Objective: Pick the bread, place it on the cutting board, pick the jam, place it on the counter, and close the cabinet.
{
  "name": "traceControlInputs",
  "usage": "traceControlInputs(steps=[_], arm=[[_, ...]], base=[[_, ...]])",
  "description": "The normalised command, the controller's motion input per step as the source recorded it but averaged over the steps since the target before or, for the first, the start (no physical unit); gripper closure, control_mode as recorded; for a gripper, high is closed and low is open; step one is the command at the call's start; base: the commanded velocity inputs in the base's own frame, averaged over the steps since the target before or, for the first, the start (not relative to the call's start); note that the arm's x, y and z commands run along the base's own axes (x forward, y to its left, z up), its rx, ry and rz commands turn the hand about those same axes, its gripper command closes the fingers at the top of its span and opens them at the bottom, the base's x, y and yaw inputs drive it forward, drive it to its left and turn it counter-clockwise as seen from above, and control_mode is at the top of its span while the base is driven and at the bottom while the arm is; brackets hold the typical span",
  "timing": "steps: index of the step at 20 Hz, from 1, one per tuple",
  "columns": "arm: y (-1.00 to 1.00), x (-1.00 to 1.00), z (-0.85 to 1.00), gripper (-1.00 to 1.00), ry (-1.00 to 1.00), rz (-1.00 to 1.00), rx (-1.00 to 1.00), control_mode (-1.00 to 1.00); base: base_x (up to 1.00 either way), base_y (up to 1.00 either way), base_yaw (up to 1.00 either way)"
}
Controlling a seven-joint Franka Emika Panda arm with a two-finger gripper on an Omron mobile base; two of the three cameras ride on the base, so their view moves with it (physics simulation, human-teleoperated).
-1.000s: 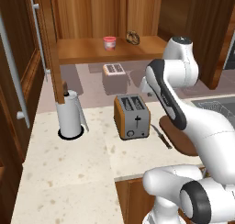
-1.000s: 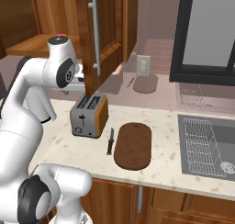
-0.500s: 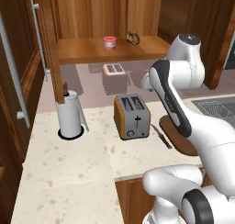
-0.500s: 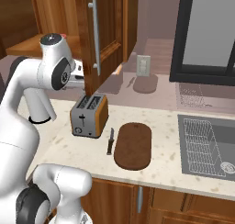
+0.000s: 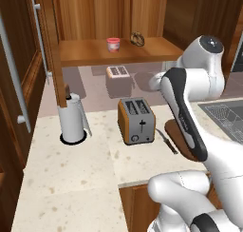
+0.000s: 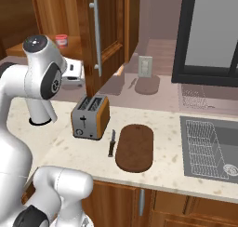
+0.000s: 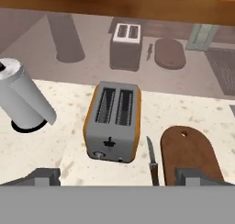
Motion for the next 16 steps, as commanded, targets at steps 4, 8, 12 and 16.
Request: traceControlInputs(steps=[4, 8, 12, 16], arm=[[0.23, -0.28, 0.24, -1.0, -0.14, 0.06, 0.0, -1.0], [0.29, -0.29, 0.26, -1.0, -0.06, 0.06, 0.0, -1.0], [0.26, -0.31, 0.28, -1.0, -0.02, 0.04, 0.0, -1.0], [0.26, -0.24, 0.3, -1.0, 0.0, 0.01, 0.02, -1.0]], base=[[0.0, 0.0, 0.0], [0.0, 0.0, 0.0], [0.0, 0.0, 0.0], [0.0, 0.0, 0.0]])
